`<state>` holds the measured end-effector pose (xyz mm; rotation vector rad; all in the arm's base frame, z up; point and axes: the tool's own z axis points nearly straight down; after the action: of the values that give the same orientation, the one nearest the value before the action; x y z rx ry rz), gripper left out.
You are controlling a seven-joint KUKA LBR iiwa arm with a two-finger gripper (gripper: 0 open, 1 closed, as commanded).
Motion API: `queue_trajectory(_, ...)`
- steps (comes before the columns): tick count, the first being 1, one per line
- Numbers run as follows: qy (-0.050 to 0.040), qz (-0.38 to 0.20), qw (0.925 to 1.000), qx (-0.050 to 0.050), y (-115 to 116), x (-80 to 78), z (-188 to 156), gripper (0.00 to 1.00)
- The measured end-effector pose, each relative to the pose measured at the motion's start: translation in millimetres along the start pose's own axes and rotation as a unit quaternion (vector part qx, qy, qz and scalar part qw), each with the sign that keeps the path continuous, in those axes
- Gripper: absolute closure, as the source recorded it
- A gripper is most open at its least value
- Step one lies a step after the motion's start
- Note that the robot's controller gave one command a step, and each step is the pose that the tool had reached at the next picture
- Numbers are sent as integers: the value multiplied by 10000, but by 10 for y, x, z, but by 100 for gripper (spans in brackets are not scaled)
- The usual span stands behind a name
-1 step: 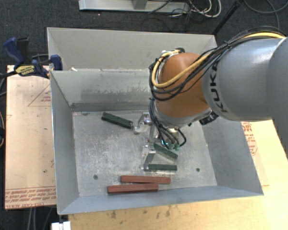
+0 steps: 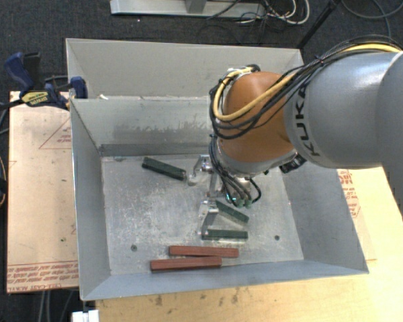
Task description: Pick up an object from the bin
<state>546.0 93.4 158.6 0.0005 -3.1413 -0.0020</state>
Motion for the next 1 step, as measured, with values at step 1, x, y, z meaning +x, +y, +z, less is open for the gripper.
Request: queue_trajectory(1, -3, -394, 9992, -2, -317, 168, 50, 0)
